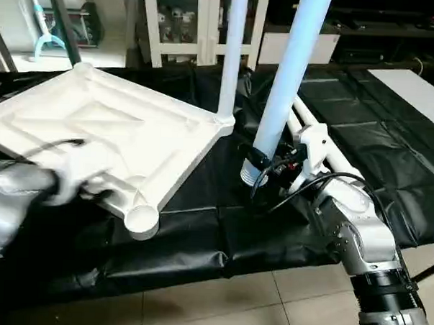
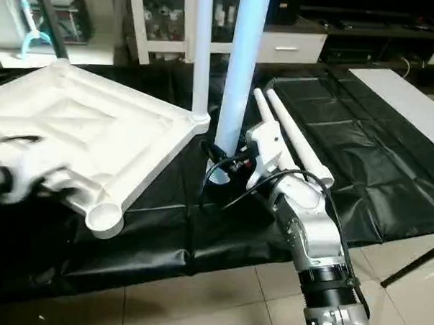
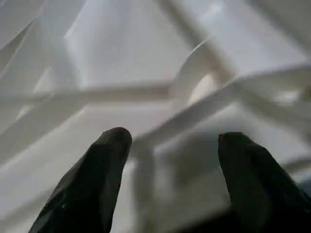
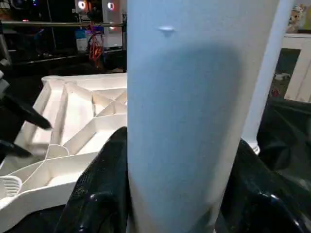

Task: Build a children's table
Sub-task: Pick table leg

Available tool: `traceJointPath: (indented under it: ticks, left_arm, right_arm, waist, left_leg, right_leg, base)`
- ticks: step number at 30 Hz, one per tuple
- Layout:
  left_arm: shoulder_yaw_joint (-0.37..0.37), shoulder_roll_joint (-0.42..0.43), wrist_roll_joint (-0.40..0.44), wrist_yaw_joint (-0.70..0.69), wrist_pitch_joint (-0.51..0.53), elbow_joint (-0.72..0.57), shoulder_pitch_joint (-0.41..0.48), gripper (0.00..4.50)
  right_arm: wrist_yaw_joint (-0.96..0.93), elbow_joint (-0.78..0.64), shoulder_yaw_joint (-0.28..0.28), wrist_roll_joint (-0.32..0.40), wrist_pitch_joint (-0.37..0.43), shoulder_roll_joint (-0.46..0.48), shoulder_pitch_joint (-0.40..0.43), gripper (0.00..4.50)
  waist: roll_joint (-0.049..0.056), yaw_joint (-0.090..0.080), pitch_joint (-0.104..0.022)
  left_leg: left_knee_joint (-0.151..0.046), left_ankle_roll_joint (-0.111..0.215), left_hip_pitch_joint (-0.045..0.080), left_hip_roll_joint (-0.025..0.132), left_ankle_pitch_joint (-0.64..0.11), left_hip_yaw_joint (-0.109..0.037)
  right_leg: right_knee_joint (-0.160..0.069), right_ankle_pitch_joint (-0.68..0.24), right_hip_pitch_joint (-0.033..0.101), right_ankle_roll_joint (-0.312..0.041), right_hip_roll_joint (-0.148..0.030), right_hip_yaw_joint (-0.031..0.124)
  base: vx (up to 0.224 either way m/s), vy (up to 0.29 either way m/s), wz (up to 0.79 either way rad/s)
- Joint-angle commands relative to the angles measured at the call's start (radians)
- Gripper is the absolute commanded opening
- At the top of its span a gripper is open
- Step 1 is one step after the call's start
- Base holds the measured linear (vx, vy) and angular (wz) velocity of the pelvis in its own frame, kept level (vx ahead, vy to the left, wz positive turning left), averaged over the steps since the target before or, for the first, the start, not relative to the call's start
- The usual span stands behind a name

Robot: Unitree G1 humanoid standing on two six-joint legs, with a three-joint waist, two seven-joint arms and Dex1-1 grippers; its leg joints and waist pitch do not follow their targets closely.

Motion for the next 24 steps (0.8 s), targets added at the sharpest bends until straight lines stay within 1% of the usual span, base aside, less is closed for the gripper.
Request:
traceJointPath:
  ticks: [1, 3, 4, 5, 7, 9, 11, 13, 14, 15, 16, 17, 18, 19, 20, 21, 22, 23, 24]
  left_arm:
    - [-0.052, -0.015, 0.031, -0.015, -0.002, 0.010, -0.006, 3.25]
    - [-0.096, -0.029, 0.070, -0.022, -0.019, 0.023, -0.015, 3.25]
    - [-0.096, -0.029, 0.070, -0.022, -0.019, 0.023, -0.015, 3.25]
    - [-0.109, -0.042, 0.083, -0.028, -0.024, 0.027, -0.022, 3.25]
    - [-0.119, -0.063, 0.080, -0.046, -0.017, 0.021, -0.032, 3.25]
    - [-0.125, -0.094, 0.058, -0.066, -0.007, 0.007, -0.047, 3.25]
    - [-0.122, -0.123, 0.028, -0.080, 0.009, -0.015, -0.053, 3.25]
    - [-0.122, -0.148, 0.009, -0.088, 0.020, -0.031, -0.059, 3.25]
    - [-0.126, -0.171, -0.003, -0.091, 0.027, -0.045, -0.062, 3.25]
    - [-0.134, -0.211, -0.013, -0.086, 0.035, -0.059, -0.069, 3.25]
    - [-0.135, -0.215, -0.014, -0.085, 0.035, -0.060, -0.069, 3.25]
    - [-0.140, -0.239, -0.015, -0.076, 0.031, -0.062, -0.073, 3.25]
    - [-0.139, -0.249, -0.016, -0.074, 0.032, -0.062, -0.074, 3.25]
    - [-0.138, -0.254, -0.016, -0.073, 0.033, -0.062, -0.075, 3.25]
    - [-0.138, -0.287, -0.014, -0.056, 0.030, -0.057, -0.081, 3.25]
    - [-0.135, -0.341, -0.002, -0.008, 0.017, -0.032, -0.100, 3.25]
    - [-0.133, -0.368, 0.005, 0.015, 0.012, -0.019, -0.109, 3.25]
    - [-0.129, -0.394, 0.011, 0.042, 0.003, 0.000, -0.121, 3.25]
    - [-0.119, -0.438, 0.030, 0.108, -0.022, 0.051, -0.154, 3.25]
  right_arm:
    - [-0.002, -0.035, -0.004, -0.004, 0.008, -0.007, 0.001, 1.90]
    - [-0.002, -0.040, -0.004, -0.009, 0.006, -0.011, 0.000, 1.90]
    - [-0.002, -0.040, -0.004, -0.009, 0.006, -0.011, 0.000, 1.90]
    - [0.000, -0.043, -0.006, -0.010, 0.007, -0.014, 0.000, 1.90]
    - [0.001, -0.044, -0.008, -0.011, 0.007, -0.018, -0.002, 1.90]
    - [0.000, -0.041, -0.010, -0.012, 0.005, -0.021, -0.005, 1.90]
    - [-0.003, -0.040, -0.011, -0.014, 0.004, -0.021, -0.007, 1.90]
    - [-0.007, -0.038, -0.014, -0.016, 0.003, -0.020, -0.008, 1.90]
    - [-0.010, -0.036, -0.016, -0.017, 0.002, -0.019, -0.008, 1.90]
    - [-0.016, -0.032, -0.019, -0.017, 0.001, -0.018, -0.008, 1.90]
    - [-0.016, -0.032, -0.019, -0.017, 0.001, -0.018, -0.008, 1.90]
    - [-0.021, -0.028, -0.020, -0.020, -0.001, -0.018, -0.007, 1.90]
    - [-0.022, -0.027, -0.020, -0.021, -0.002, -0.018, -0.007, 1.90]
    - [-0.023, -0.027, -0.021, -0.021, -0.003, -0.018, -0.007, 1.90]
    - [-0.029, -0.025, -0.023, -0.024, -0.003, -0.018, -0.006, 1.90]
    - [-0.039, -0.021, -0.029, -0.025, -0.005, -0.017, -0.007, 1.90]
    - [-0.044, -0.019, -0.032, -0.026, -0.006, -0.017, -0.007, 1.90]
    - [-0.049, -0.017, -0.035, -0.027, -0.006, -0.016, -0.007, 1.90]
    - [-0.059, -0.011, -0.039, -0.030, -0.008, -0.014, -0.009, 1.90]
  waist:
    - [0.014, -0.003, -0.065]
    - [0.017, -0.009, -0.065]
    - [0.015, -0.010, -0.065]
    - [0.016, -0.010, -0.065]
    - [0.017, -0.010, -0.065]
    - [0.017, -0.006, -0.066]
    - [0.021, -0.004, -0.066]
    - [0.019, -0.002, -0.068]
    - [0.018, 0.000, -0.069]
    - [0.021, 0.002, -0.070]
    - [0.019, 0.002, -0.070]
    - [0.017, 0.006, -0.071]
    - [0.017, 0.012, -0.071]
    - [0.016, 0.013, -0.072]
    - [0.024, 0.016, -0.073]
    - [0.018, 0.014, -0.074]
    - [0.016, 0.014, -0.074]
    - [0.014, 0.018, -0.076]
    - [0.012, 0.018, -0.075]
  left_leg:
    - [-0.101, -0.037, 0.015, -0.010, -0.432, -0.004]
    - [-0.100, -0.034, 0.017, -0.010, -0.438, -0.004]
    - [-0.098, -0.033, 0.017, -0.011, -0.439, -0.004]
    - [-0.097, -0.031, 0.018, -0.012, -0.439, -0.003]
    - [-0.095, -0.028, 0.023, -0.012, -0.440, -0.001]
    - [-0.094, -0.026, 0.025, -0.012, -0.438, -0.001]
    - [-0.096, -0.028, 0.025, -0.011, -0.441, -0.002]
    - [-0.098, -0.029, 0.022, -0.010, -0.436, -0.002]
    - [-0.098, -0.028, 0.022, -0.010, -0.433, -0.001]
    - [-0.098, -0.027, 0.021, -0.010, -0.425, -0.001]
    - [-0.098, -0.027, 0.021, -0.009, -0.424, 0.000]
    - [-0.096, -0.023, 0.023, -0.010, -0.417, 0.003]
    - [-0.096, -0.021, 0.022, -0.011, -0.408, 0.003]
    - [-0.096, -0.020, 0.020, -0.012, -0.404, 0.004]
    - [-0.097, -0.021, 0.020, -0.012, -0.391, 0.003]
    - [-0.096, -0.021, 0.016, -0.014, -0.376, 0.004]
    - [-0.096, -0.018, 0.017, -0.014, -0.372, 0.007]
    - [-0.092, -0.013, 0.025, -0.015, -0.368, 0.009]
    - [-0.093, -0.007, 0.019, -0.017, -0.358, 0.010]
  right_leg:
    - [-0.088, -0.522, 0.040, -0.105, -0.025, 0.021]
    - [-0.092, -0.529, 0.037, -0.099, -0.023, 0.020]
    - [-0.092, -0.535, 0.037, -0.097, -0.023, 0.020]
    - [-0.094, -0.547, 0.036, -0.094, -0.024, 0.020]
    - [-0.097, -0.558, 0.031, -0.092, -0.022, 0.020]
    - [-0.098, -0.558, 0.030, -0.095, -0.022, 0.019]
    - [-0.097, -0.545, 0.031, -0.101, -0.022, 0.019]
    - [-0.094, -0.516, 0.034, -0.111, -0.022, 0.020]
    - [-0.092, -0.498, 0.034, -0.118, -0.022, 0.022]
    - [-0.089, -0.480, 0.036, -0.126, -0.022, 0.024]
    - [-0.090, -0.475, 0.035, -0.128, -0.021, 0.025]
    - [-0.091, -0.468, 0.034, -0.130, -0.020, 0.027]
    - [-0.090, -0.463, 0.035, -0.130, -0.020, 0.028]
    - [-0.089, -0.461, 0.036, -0.130, -0.020, 0.028]
    - [-0.086, -0.447, 0.039, -0.129, -0.020, 0.029]
    - [-0.087, -0.432, 0.042, -0.128, -0.019, 0.030]
    - [-0.089, -0.427, 0.040, -0.127, -0.016, 0.031]
    - [-0.091, -0.420, 0.035, -0.130, -0.014, 0.034]
    - [-0.091, -0.422, 0.038, -0.131, -0.013, 0.035]
  base:
    - [0.000, 0.000, 0.00]
    - [0.000, 0.000, 0.00]
    - [0.000, 0.000, 0.00]
    - [0.000, 0.000, 0.00]
    - [0.000, 0.000, 0.00]
    - [0.000, 0.000, 0.00]
    - [0.000, 0.000, 0.00]
    - [0.000, 0.000, 0.00]
    - [0.000, 0.000, 0.00]
    - [0.000, 0.000, 0.00]
    - [0.000, 0.000, 0.00]
    - [0.000, 0.000, 0.00]
    - [0.000, 0.000, 0.00]
    - [0.000, 0.000, 0.00]
    - [0.000, 0.000, 0.00]
    - [0.000, 0.000, 0.00]
    - [0.000, 0.000, 0.00]
    - [0.000, 0.000, 0.00]
    - [0.000, 0.000, 0.00]
